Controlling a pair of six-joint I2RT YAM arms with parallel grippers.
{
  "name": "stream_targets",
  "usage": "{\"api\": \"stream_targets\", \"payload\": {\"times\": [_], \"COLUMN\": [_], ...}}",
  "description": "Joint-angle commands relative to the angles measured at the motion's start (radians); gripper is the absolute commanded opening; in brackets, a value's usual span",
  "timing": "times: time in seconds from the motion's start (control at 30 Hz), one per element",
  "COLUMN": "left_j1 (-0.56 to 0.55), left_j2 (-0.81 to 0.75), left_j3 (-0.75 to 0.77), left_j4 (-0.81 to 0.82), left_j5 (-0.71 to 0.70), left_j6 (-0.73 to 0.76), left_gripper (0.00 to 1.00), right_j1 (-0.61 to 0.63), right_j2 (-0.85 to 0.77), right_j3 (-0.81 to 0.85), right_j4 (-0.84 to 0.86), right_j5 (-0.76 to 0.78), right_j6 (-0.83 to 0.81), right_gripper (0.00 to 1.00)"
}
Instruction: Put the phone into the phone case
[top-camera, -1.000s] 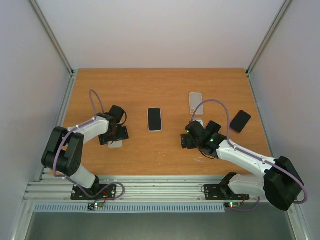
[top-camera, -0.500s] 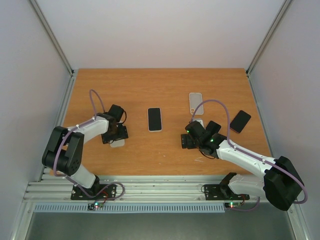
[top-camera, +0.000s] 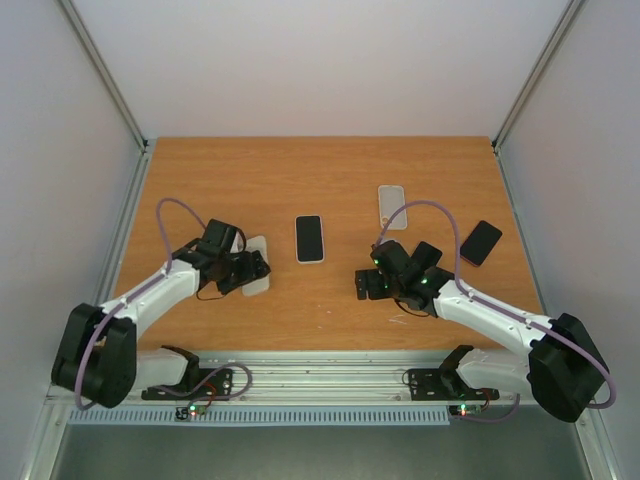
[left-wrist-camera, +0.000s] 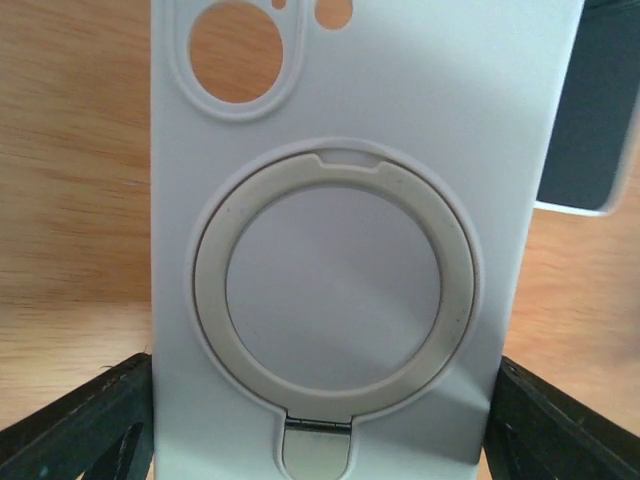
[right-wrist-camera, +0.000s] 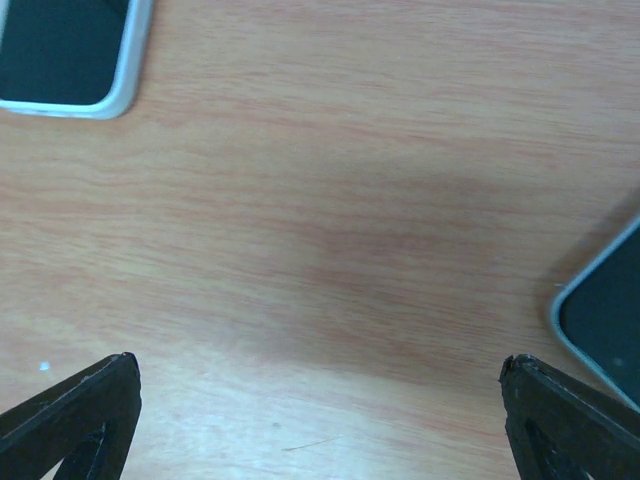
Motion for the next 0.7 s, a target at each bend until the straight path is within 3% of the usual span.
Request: {"api": "stream_targets", "payload": {"times": [0.0,0.37,0.67], "left_j1": [-0.031,-0.198,-0.354], "left_j2": [-0.091,-0.160,-0.150], "left_j3": [-0.053,-0.207,-0.271], "left_j4": [0.188,0.604,0.880], "left_j5": [0.144,0.276,0.292], "left_j6": [-0.089,-0.241,-0.303], "left_gripper": [0.84,0.84,0.84], "right_j1": [-0.004,-0.004,-0.004], "right_j2": [-0.037,-0.156,-0.175], "right_j3": [-0.006,-0.019,-0.035], "right_j4": [0.061,0.168,0.295], "right_j5": [-0.117,-0.387,-0.571], "right_j6": [0.009,0.077,0.146], "right_gripper": [0.98,0.96,0.86]}}
